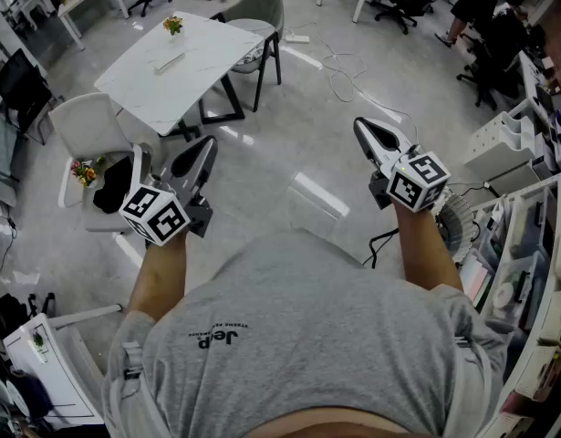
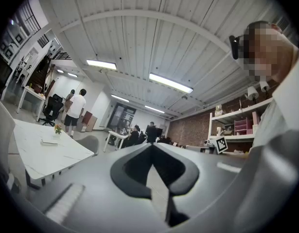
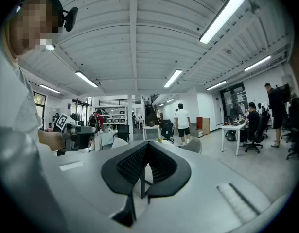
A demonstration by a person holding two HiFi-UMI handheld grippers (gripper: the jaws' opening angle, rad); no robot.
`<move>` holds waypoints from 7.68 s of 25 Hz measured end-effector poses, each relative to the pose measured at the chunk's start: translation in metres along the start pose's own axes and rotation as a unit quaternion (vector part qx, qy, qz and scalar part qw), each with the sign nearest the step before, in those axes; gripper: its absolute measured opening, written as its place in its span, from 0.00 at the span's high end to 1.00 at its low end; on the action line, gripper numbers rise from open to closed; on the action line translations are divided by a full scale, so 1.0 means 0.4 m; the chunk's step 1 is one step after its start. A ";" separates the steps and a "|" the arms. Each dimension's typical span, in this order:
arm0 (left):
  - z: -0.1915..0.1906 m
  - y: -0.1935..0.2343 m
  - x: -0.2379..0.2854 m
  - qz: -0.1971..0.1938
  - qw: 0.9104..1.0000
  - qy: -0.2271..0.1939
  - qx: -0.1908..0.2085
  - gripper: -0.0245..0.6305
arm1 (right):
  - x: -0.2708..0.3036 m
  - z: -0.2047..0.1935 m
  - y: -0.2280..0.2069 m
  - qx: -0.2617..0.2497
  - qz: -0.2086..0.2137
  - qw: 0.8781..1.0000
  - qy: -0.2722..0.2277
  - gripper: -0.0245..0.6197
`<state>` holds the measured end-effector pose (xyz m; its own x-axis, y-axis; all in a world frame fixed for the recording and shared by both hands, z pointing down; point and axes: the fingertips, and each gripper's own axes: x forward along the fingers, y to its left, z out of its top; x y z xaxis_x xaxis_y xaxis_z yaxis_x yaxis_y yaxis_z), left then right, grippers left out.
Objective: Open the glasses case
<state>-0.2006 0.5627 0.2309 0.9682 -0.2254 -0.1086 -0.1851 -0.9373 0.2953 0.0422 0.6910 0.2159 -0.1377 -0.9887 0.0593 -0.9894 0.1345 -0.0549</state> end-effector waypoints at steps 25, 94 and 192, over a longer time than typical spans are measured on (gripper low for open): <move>-0.015 -0.028 0.077 -0.004 1.000 0.012 0.004 0.90 | -0.018 0.014 -0.073 0.024 0.011 1.000 -0.015 0.96; 0.171 0.958 1.136 -0.100 0.993 0.056 -0.001 0.25 | 1.074 0.120 -0.931 0.005 -0.002 1.000 -0.027 0.96; -0.527 2.207 0.412 0.216 0.867 0.430 0.127 0.50 | 2.537 -0.644 -0.245 -0.063 0.411 0.876 0.244 0.96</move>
<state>-0.1690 -0.2459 0.6740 0.5461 -0.3913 0.7408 -0.4873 -0.8676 -0.0991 -0.0126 -0.3085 0.5380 -0.7786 -0.4132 0.4722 -0.5406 0.8238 -0.1705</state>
